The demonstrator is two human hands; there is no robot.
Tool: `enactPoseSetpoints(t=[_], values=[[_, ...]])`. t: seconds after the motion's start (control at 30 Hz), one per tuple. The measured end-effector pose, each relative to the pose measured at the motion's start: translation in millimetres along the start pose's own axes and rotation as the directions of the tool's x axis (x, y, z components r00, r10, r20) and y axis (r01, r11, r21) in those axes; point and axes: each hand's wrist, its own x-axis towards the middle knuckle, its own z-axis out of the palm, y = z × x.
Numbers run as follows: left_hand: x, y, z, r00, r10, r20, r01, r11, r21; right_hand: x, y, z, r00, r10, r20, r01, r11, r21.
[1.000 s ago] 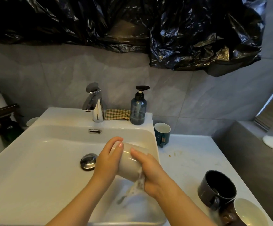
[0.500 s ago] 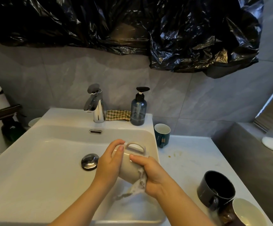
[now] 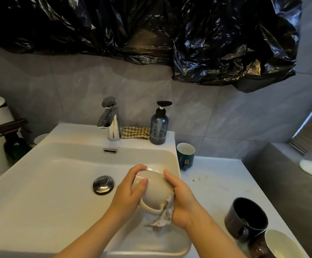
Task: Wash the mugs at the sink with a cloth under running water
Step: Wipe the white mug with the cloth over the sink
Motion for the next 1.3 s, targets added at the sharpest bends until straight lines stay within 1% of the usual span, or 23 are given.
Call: enactPoseSetpoints(t=[0.03, 0.1, 0.17, 0.23, 0.27, 0.3, 0.37, 0.43, 0.47, 0.53, 0.57, 0.63, 0.67, 0.7, 0.77, 0.8, 0.87, 0.93, 0.97, 1.03, 1.13, 1.23, 1.3], values=[[-0.5, 2.8, -1.0, 0.999, -0.024, 0.046, 0.024, 1.000, 0.000, 1.9, 2.1, -1.0, 0.998, -0.045, -0.052, 0.040, 0.995, -0.091], [4.9, 13.9, -3.5, 0.959, -0.236, 0.154, 0.254, 0.962, -0.104, 5.7, 6.3, -2.5, 0.969, -0.199, -0.145, 0.143, 0.933, -0.330], [13.0, 26.8, -4.7, 0.808, -0.545, 0.224, 0.588, 0.767, -0.255, 8.5, 12.7, -4.2, 0.950, -0.289, -0.122, 0.146, 0.754, -0.641], [16.8, 36.4, -2.4, 0.660, -0.718, 0.220, 0.746, 0.594, -0.300, 8.9, 20.9, -2.0, 0.961, -0.270, -0.062, 0.119, 0.606, -0.787], [17.1, 35.6, 1.3, 0.650, -0.739, 0.177, 0.751, 0.591, -0.293, 8.5, 24.3, -1.2, 0.965, -0.252, -0.068, 0.108, 0.624, -0.774], [16.1, 32.7, 6.0, 0.701, -0.707, 0.094, 0.702, 0.661, -0.264, 7.3, 23.3, 0.0, 0.970, -0.219, -0.102, 0.090, 0.718, -0.690], [12.8, 20.3, 12.9, 0.896, -0.410, -0.172, 0.393, 0.911, -0.124, 5.7, 14.1, 2.2, 0.981, -0.067, -0.183, 0.011, 0.957, -0.289], [7.1, 13.8, 8.5, 0.987, -0.036, -0.159, 0.046, 0.997, 0.056, 1.0, 2.6, 4.1, 0.988, 0.029, -0.154, -0.032, 0.999, -0.020], [6.1, 11.6, 5.5, 0.993, 0.046, -0.105, -0.038, 0.997, 0.072, -2.0, -1.0, 6.1, 0.991, 0.020, -0.135, -0.025, 0.999, -0.033], [6.6, 14.6, -2.2, 0.999, -0.038, -0.004, 0.038, 0.999, 0.038, -3.2, -2.5, 7.2, 0.985, -0.097, -0.143, 0.066, 0.976, -0.206], [7.9, 18.8, -5.9, 0.979, -0.189, 0.071, 0.191, 0.982, -0.015, -3.4, -1.5, 6.9, 0.969, -0.195, -0.153, 0.134, 0.931, -0.339], [13.4, 28.1, -12.6, 0.799, -0.541, 0.262, 0.598, 0.764, -0.244, -4.9, 0.3, 7.7, 0.945, -0.311, -0.103, 0.164, 0.720, -0.674], [13.8, 32.8, -13.6, 0.704, -0.632, 0.323, 0.710, 0.638, -0.298, -4.6, 2.7, 7.9, 0.950, -0.310, -0.050, 0.156, 0.604, -0.781], [13.6, 35.8, -11.9, 0.658, -0.677, 0.330, 0.753, 0.577, -0.318, -4.4, 5.8, 8.9, 0.957, -0.291, -0.013, 0.151, 0.535, -0.831], [13.0, 33.4, -3.4, 0.691, -0.694, 0.204, 0.718, 0.627, -0.303, -5.9, 10.3, 11.5, 0.964, -0.264, -0.031, 0.129, 0.567, -0.814], [12.3, 29.6, 1.7, 0.763, -0.637, 0.110, 0.637, 0.712, -0.297, -6.1, 9.4, 12.8, 0.966, -0.241, -0.093, 0.106, 0.697, -0.709], [8.9, 21.0, 6.3, 0.942, -0.335, -0.039, 0.329, 0.938, -0.108, -5.0, 2.6, 13.0, 0.973, -0.103, -0.208, 0.036, 0.951, -0.307], [4.2, 13.4, 2.1, 0.998, -0.063, -0.018, 0.064, 0.995, 0.078, -8.6, -5.0, 12.7, 0.977, -0.012, -0.214, -0.001, 0.998, -0.064], [2.5, 13.5, -0.2, 0.999, -0.050, 0.016, 0.049, 0.996, 0.075, -10.7, -7.1, 14.3, 0.979, -0.019, -0.203, 0.005, 0.998, -0.070], [2.7, 20.8, -3.2, 0.973, -0.210, 0.097, 0.216, 0.974, -0.064, -10.4, -5.6, 16.2, 0.973, -0.108, -0.206, 0.066, 0.977, -0.203], [8.6, 32.1, -2.3, 0.846, -0.510, 0.155, 0.532, 0.823, -0.200, -1.4, 4.2, 15.2, 0.943, -0.256, -0.212, 0.111, 0.845, -0.523], [11.6, 35.7, 4.7, 0.832, -0.554, 0.014, 0.545, 0.813, -0.204, 3.7, 11.5, 14.0, 0.939, -0.281, -0.201, 0.115, 0.804, -0.584], [13.4, 33.9, 7.6, 0.843, -0.534, -0.061, 0.508, 0.829, -0.233, 3.8, 8.2, 15.7, 0.929, -0.237, -0.285, 0.074, 0.873, -0.482]])
